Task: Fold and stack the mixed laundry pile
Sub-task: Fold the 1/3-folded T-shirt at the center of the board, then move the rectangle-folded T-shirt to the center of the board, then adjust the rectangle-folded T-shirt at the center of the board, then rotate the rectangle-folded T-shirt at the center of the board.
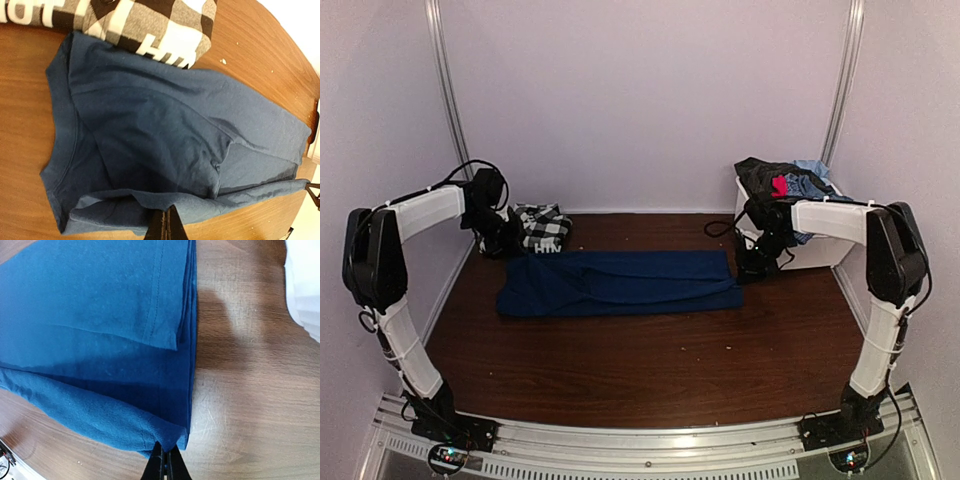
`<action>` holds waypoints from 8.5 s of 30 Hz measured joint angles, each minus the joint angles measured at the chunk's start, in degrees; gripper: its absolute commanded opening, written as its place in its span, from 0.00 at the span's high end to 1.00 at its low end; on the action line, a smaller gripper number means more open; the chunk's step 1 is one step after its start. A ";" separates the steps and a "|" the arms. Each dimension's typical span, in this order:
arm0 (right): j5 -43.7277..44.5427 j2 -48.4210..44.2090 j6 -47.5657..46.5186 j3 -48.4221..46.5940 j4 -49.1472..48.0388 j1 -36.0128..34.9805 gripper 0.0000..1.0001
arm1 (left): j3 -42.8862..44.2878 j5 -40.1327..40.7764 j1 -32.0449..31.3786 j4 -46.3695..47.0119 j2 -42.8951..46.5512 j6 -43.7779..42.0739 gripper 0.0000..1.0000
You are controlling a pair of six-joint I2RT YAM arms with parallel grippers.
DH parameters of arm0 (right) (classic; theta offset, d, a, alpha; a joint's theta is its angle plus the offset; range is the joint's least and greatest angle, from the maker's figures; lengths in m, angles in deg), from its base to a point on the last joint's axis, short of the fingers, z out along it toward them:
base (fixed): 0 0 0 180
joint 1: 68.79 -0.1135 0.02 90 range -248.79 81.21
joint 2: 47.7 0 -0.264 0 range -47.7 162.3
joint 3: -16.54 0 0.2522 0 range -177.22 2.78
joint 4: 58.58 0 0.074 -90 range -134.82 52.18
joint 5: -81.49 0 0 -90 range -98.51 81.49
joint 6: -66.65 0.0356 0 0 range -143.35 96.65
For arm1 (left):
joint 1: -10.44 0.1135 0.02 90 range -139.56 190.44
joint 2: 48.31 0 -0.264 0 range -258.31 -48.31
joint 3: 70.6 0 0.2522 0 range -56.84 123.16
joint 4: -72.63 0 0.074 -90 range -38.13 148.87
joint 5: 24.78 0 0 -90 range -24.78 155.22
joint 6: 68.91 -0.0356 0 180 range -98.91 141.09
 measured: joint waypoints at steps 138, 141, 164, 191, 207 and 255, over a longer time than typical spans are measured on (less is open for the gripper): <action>-9.42 -10.36 -8.17 15.10 6.16 -2.34 0.42 | -28.92 -4.83 7.61 -7.15 17.11 -7.69 0.62; -9.51 -10.36 -8.85 13.22 5.62 -2.36 0.43 | -28.94 -7.06 7.61 -4.83 18.71 -5.68 0.63; -12.41 -4.55 -12.09 6.95 3.54 -2.38 0.51 | -31.74 -5.25 7.61 -3.06 18.86 0.90 0.65; -13.75 -4.81 -12.09 10.69 2.69 -2.38 0.52 | -36.02 -12.72 -3.72 6.19 15.78 -0.35 0.59; -13.46 -6.23 -11.98 10.82 2.64 -2.38 0.53 | -32.85 -12.24 -4.68 6.27 9.35 -0.83 1.00; -20.57 16.76 -7.23 -33.09 0.94 -8.61 0.52 | 0.50 -11.65 2.93 10.36 -11.15 -11.17 0.59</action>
